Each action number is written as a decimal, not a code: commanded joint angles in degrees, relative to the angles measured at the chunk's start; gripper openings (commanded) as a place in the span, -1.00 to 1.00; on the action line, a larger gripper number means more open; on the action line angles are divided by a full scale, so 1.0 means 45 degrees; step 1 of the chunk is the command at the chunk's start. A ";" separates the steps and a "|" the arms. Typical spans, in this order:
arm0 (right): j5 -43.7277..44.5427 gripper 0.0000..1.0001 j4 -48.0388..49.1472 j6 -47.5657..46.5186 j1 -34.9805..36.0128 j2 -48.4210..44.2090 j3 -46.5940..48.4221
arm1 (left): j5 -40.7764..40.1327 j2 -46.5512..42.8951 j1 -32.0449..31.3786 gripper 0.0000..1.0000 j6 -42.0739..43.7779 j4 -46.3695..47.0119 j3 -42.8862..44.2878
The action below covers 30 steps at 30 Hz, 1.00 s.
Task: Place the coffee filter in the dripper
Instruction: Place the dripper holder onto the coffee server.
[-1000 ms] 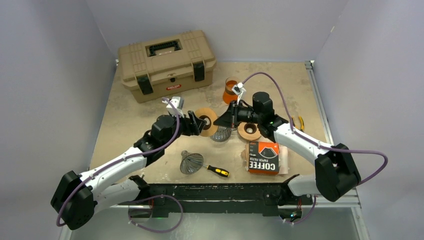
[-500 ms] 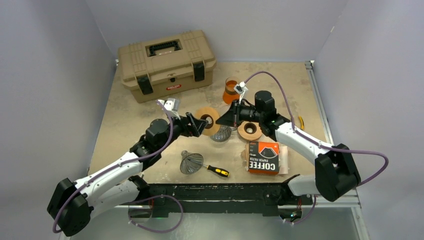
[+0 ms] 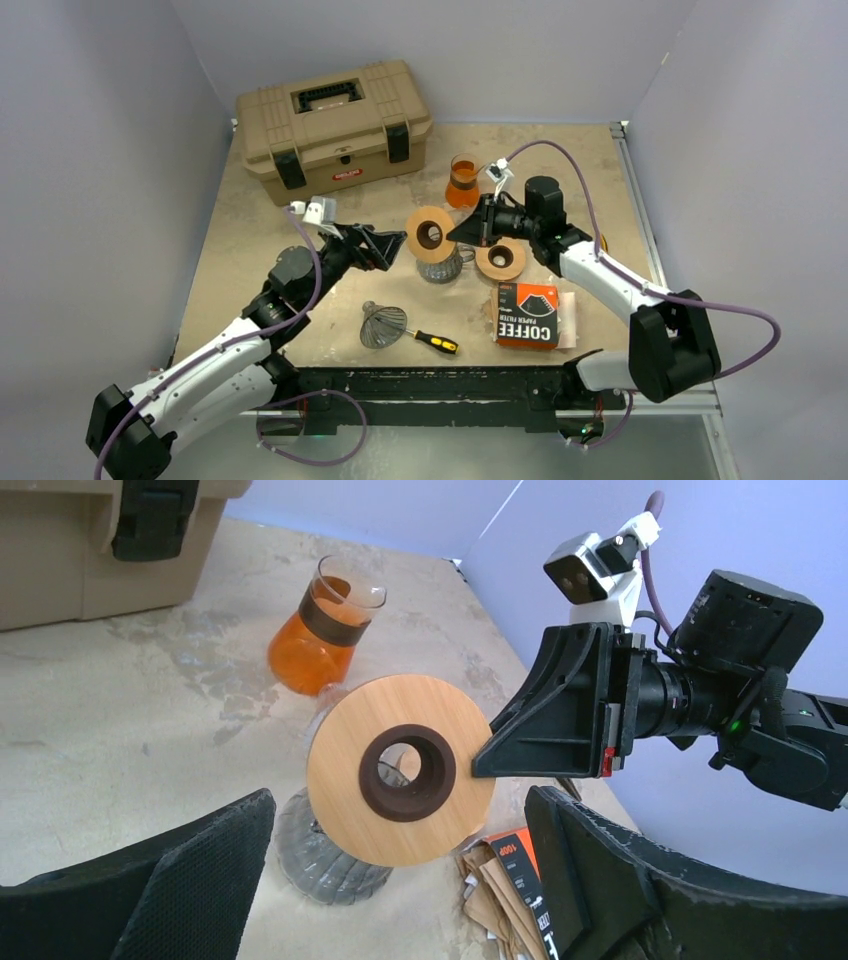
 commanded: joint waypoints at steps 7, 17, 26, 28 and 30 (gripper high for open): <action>-0.0458 -1.00 -0.0502 -0.0473 -0.0446 -0.0905 0.0823 | -0.1088 -0.0776 -0.0051 0.99 0.0582 -0.0523 -0.0183; -0.0439 -1.00 -0.0907 -0.0738 -0.0868 -0.1020 0.0708 | -0.1556 -0.0589 -0.0052 0.99 0.1003 -0.1524 0.0006; -0.0361 -1.00 -0.1421 -0.0829 -0.0993 -0.1198 0.0941 | -0.1750 -0.0022 -0.0055 0.98 0.1056 -0.2002 0.0297; -0.0242 -1.00 -0.1632 -0.0921 -0.0998 -0.1266 0.1015 | -0.1634 0.0047 -0.0048 0.98 0.1080 -0.1989 0.0352; -0.0131 -1.00 -0.1749 -0.0934 -0.1032 -0.1269 0.1038 | -0.1627 0.0102 -0.0059 0.98 0.1083 -0.1919 0.0336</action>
